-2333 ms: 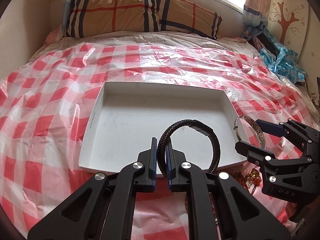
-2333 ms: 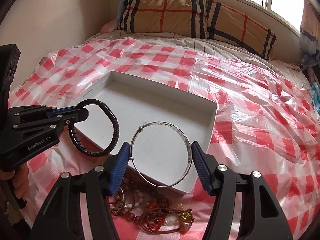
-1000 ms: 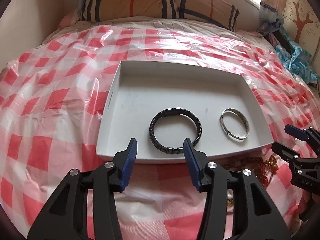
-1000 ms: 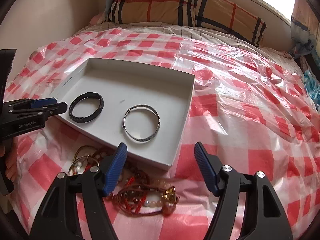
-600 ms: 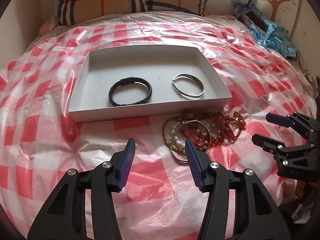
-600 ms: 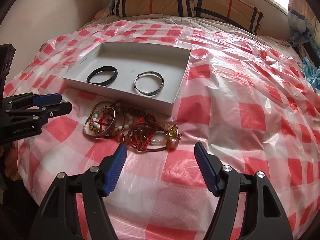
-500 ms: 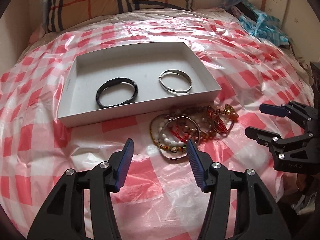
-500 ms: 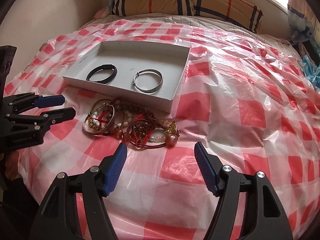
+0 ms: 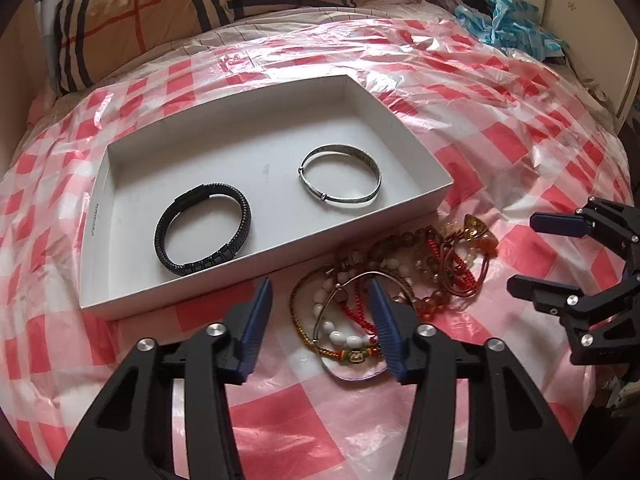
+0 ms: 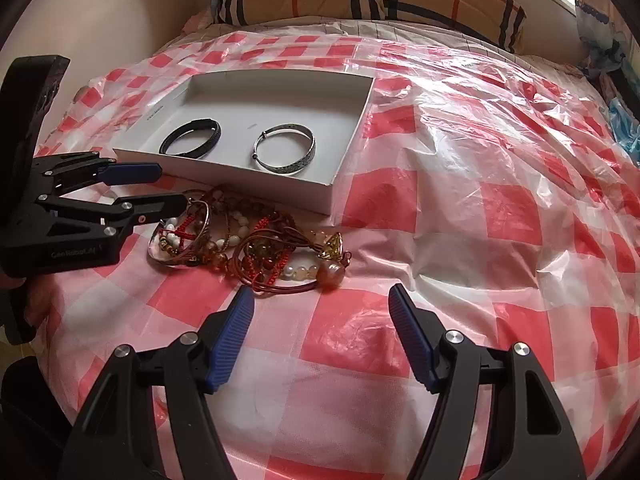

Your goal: Organize jewelry

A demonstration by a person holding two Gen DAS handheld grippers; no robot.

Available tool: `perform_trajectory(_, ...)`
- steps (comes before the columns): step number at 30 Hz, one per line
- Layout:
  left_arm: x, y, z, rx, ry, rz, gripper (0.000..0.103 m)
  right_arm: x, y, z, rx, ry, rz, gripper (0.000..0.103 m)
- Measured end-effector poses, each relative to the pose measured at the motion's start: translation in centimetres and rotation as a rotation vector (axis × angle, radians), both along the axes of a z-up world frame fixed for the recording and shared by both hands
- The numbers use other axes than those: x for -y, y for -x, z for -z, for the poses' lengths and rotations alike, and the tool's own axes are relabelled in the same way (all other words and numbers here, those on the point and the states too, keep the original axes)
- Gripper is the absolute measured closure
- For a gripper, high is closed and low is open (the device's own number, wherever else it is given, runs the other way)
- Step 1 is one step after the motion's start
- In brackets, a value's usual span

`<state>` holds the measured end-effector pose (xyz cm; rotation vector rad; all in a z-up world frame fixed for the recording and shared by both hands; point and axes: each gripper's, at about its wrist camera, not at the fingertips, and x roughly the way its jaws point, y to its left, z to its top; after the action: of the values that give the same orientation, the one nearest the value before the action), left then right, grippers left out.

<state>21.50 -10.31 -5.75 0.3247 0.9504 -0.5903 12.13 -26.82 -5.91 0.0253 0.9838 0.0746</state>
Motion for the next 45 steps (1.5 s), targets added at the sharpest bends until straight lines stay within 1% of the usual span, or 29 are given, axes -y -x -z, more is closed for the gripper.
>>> perform_trajectory(1, 0.0, -0.2, 0.4, -0.010, -0.008, 0.012, 0.072, 0.1, 0.0, 0.1, 0.000, -0.003, 0.001, 0.036)
perform_trajectory(2, 0.1, -0.3, 0.8, -0.017, -0.018, 0.021, 0.075, 0.2, 0.0, 0.2, 0.000, -0.006, 0.001, 0.036)
perform_trajectory(4, 0.2, -0.4, 1.3, -0.022, -0.040, 0.042, 0.084, 0.2, -0.1, 0.4, -0.002, -0.013, 0.003, 0.036)
perform_trajectory(5, 0.2, -0.3, 1.6, -0.022, -0.047, 0.048, 0.086, 0.3, -0.1, 0.5, -0.003, -0.017, 0.005, 0.036)
perform_trajectory(6, 0.3, -0.2, 1.8, -0.026, -0.048, 0.059, 0.093, 0.3, -0.1, 0.6, -0.006, -0.022, 0.006, 0.036)
perform_trajectory(7, 0.4, -0.1, 2.0, -0.032, -0.053, 0.069, 0.096, 0.4, -0.1, 0.7, -0.007, -0.026, 0.008, 0.036)
perform_trajectory(9, 0.5, 0.3, 2.1, -0.030, -0.057, 0.089, 0.096, 0.6, -0.1, 0.7, -0.008, -0.030, 0.009, 0.036)
perform_trajectory(12, -0.1, 0.8, 1.7, -0.039, -0.048, 0.079, 0.097, 0.8, 0.0, 0.5, -0.002, -0.032, 0.011, 0.036)
perform_trajectory(15, -2.0, 1.3, 0.8, -0.071, 0.021, 0.031, 0.097, 1.0, 0.2, 0.2, 0.005, -0.033, 0.012, 0.036)
perform_trajectory(19, -5.5, 2.6, -0.7, -0.090, 0.117, -0.062, 0.097, 1.1, 0.3, 0.1, 0.004, -0.038, 0.006, 0.036)
perform_trajectory(21, -7.2, 3.0, -0.8, -0.106, 0.153, -0.111, 0.097, 1.0, 0.2, 0.1, 0.005, -0.045, -0.001, 0.036)
perform_trajectory(22, -8.1, 3.1, -0.5, -0.115, 0.158, -0.142, 0.097, 0.9, 0.1, 0.1, 0.004, -0.043, -0.004, 0.036)
perform_trajectory(25, -9.3, 2.9, 1.0, -0.156, 0.151, -0.181, 0.096, 0.6, -0.7, 0.1, 0.006, -0.034, -0.007, 0.036)
perform_trajectory(26, -9.6, 2.8, 1.2, -0.172, 0.165, -0.189, 0.096, 0.6, -1.0, 0.1, 0.008, -0.034, -0.003, 0.036)
perform_trajectory(28, -10.2, 2.6, 1.3, -0.186, 0.191, -0.201, 0.096, 0.7, -1.8, 0.1, 0.011, -0.042, 0.009, 0.036)
perform_trajectory(32, -10.0, 2.7, 1.6, -0.182, 0.181, -0.184, 0.095, 1.0, -3.6, 0.9, -0.010, -0.047, 0.026, 0.036)
perform_trajectory(35, -9.6, 2.5, 1.6, -0.164, 0.157, -0.176, 0.088, 1.0, -4.9, 2.1, -0.048, -0.055, 0.028, 0.043)
perform_trajectory(36, -9.4, 2.4, 1.5, -0.152, 0.149, -0.176, 0.079, 1.0, -5.2, 2.5, -0.057, -0.062, 0.027, 0.046)
perform_trajectory(37, -9.2, 2.3, 1.2, -0.135, 0.142, -0.176, 0.066, 0.9, -5.3, 2.7, -0.061, -0.065, 0.025, 0.048)
perform_trajectory(38, -9.0, 2.2, 1.1, -0.121, 0.136, -0.175, 0.062, 0.8, -5.2, 2.8, -0.061, -0.062, 0.020, 0.059)
perform_trajectory(39, -8.7, 2.1, 1.1, -0.111, 0.126, -0.167, 0.060, 0.7, -5.2, 2.9, -0.064, -0.069, 0.012, 0.074)
perform_trajectory(40, -8.4, 1.9, 1.2, -0.114, 0.118, -0.157, 0.061, 0.7, -5.0, 2.8, -0.065, -0.078, 0.010, 0.079)
perform_trajectory(41, -8.1, 1.8, 1.4, -0.121, 0.112, -0.145, 0.067, 0.7, -4.8, 2.7, -0.062, -0.079, 0.012, 0.086)
perform_trajectory(42, -8.0, 1.7, 1.6, -0.129, 0.109, -0.138, 0.092, 0.8, -4.5, 2.5, -0.057, -0.087, 0.013, 0.086)
perform_trajectory(43, -7.8, 1.7, 1.7, -0.139, 0.099, -0.134, 0.096, 0.8, -4.1, 2.3, -0.048, -0.095, 0.015, 0.086)
perform_trajectory(45, -7.6, 2.1, 1.4, -0.131, 0.108, -0.119, 0.096, 0.8, -3.1, 1.5, -0.026, -0.105, 0.019, 0.086)
